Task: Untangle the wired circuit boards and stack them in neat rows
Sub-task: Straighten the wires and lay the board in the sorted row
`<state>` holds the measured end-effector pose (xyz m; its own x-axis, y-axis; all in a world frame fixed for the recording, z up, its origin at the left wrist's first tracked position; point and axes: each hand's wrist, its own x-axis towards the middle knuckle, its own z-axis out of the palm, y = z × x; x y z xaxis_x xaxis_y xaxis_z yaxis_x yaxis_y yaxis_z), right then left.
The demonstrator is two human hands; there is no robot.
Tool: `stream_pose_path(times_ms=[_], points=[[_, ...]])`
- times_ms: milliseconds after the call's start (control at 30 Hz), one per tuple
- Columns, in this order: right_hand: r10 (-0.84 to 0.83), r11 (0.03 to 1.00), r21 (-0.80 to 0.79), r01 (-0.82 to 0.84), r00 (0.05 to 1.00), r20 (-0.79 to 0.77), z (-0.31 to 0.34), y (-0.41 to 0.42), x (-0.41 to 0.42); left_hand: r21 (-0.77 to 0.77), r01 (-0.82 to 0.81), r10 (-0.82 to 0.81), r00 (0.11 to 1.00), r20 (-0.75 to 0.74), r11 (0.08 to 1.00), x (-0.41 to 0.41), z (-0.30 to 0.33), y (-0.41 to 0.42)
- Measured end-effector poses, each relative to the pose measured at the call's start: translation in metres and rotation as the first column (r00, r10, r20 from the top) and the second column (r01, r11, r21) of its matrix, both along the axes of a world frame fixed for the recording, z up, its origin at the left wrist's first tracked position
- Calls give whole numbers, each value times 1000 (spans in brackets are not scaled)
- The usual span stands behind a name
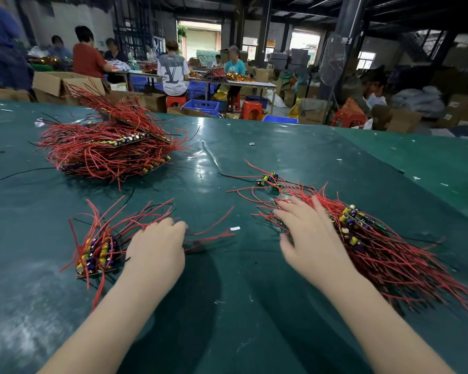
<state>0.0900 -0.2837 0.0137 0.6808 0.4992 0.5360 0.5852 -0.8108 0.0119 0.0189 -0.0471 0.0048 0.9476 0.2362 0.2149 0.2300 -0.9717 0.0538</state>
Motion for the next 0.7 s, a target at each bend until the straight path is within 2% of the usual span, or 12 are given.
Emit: stream_pose_path(times_ms=[100, 167, 233, 300, 367, 400, 467, 500, 567, 633, 700], points=[[122, 970, 216, -108, 991, -55, -1, 20, -10, -249, 107, -46, 969, 242, 963, -4, 0, -7], [174, 915, 378, -141, 983, -54, -3, 26, -19, -409, 193, -11, 913, 407, 892, -5, 3, -14], [217, 855, 487, -181, 976, -19, -4, 31, -28, -576, 270, 49, 878, 476, 772, -5, 7, -19], [245, 799, 561, -215, 969, 23, -3, 32, -36, -686, 318, 75, 875, 478, 654, -5, 9, -22], [317, 650, 736, -187, 948, -39, -1, 31, -40, -743, 334, 76, 886, 458, 581, -6, 9, -25], [414, 520, 845, -128, 903, -118, 2, 30, -42, -764, 336, 84, 888, 451, 551, -6, 8, -27], [627, 287, 957, 45, 746, -223, 6, 26, -43, -814, 334, 114, 894, 434, 474, -7, 7, -29], [692, 228, 968, 102, 682, -235, 6, 23, -43, -853, 339, 129, 900, 417, 396, -6, 7, -31], [728, 204, 968, 148, 638, -251, 7, 18, -42, -927, 347, 157, 917, 367, 142, -5, 9, -35], [723, 206, 965, 160, 640, -260, 8, 16, -41, -935, 327, 163, 938, 305, -134, -5, 11, -39], [702, 275, 949, 152, 643, -306, 8, 16, -41, -911, 284, 118, 958, 261, -298, -7, 12, -41]])
